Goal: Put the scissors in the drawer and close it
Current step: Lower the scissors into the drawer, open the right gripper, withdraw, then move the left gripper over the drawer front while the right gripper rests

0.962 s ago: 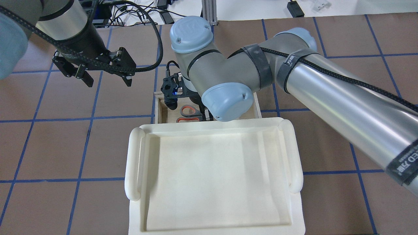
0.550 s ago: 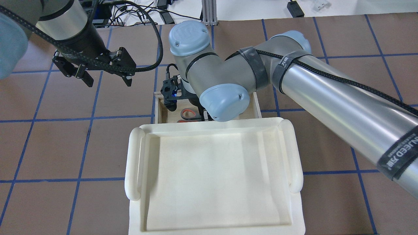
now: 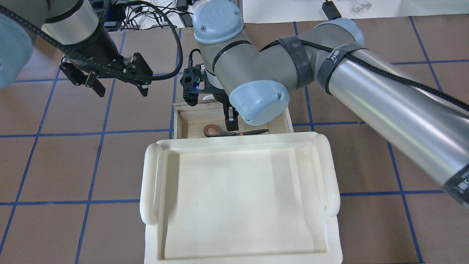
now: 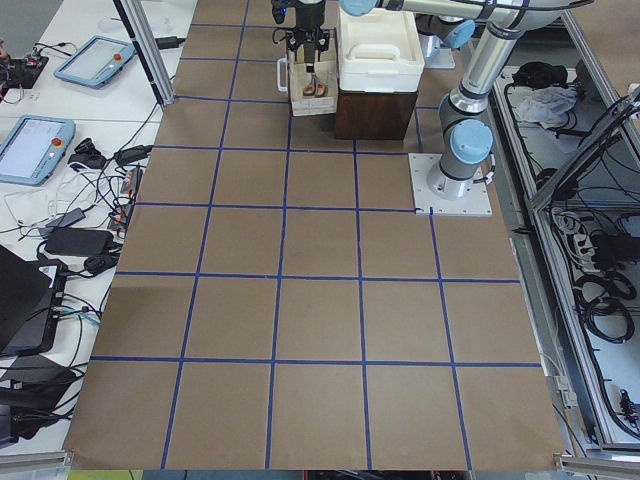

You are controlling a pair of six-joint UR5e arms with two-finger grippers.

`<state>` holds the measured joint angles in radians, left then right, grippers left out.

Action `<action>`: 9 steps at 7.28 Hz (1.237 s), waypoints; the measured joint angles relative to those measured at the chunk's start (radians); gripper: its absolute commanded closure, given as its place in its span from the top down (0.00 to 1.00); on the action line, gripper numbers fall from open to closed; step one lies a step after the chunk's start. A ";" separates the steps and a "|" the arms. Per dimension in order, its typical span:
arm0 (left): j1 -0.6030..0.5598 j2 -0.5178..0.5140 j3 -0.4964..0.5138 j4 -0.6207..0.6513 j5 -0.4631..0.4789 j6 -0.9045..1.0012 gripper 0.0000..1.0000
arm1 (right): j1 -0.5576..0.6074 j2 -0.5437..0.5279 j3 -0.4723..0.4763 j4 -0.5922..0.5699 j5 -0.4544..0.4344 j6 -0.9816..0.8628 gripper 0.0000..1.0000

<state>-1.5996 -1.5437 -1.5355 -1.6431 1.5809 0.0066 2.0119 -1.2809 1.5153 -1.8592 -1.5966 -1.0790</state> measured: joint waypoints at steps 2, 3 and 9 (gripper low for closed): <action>0.001 -0.013 0.012 0.008 -0.002 -0.012 1.00 | -0.099 -0.037 -0.029 -0.004 0.007 0.296 1.00; 0.001 -0.032 0.032 0.011 -0.007 -0.025 1.00 | -0.149 -0.064 -0.032 0.000 0.005 0.460 1.00; -0.083 -0.312 0.246 0.114 -0.029 -0.131 1.00 | -0.352 -0.150 -0.026 0.135 -0.005 0.904 1.00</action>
<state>-1.6828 -1.8552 -1.2891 -1.5289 1.5519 -0.1248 1.6602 -1.4314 1.4891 -1.7244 -1.6016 -0.1748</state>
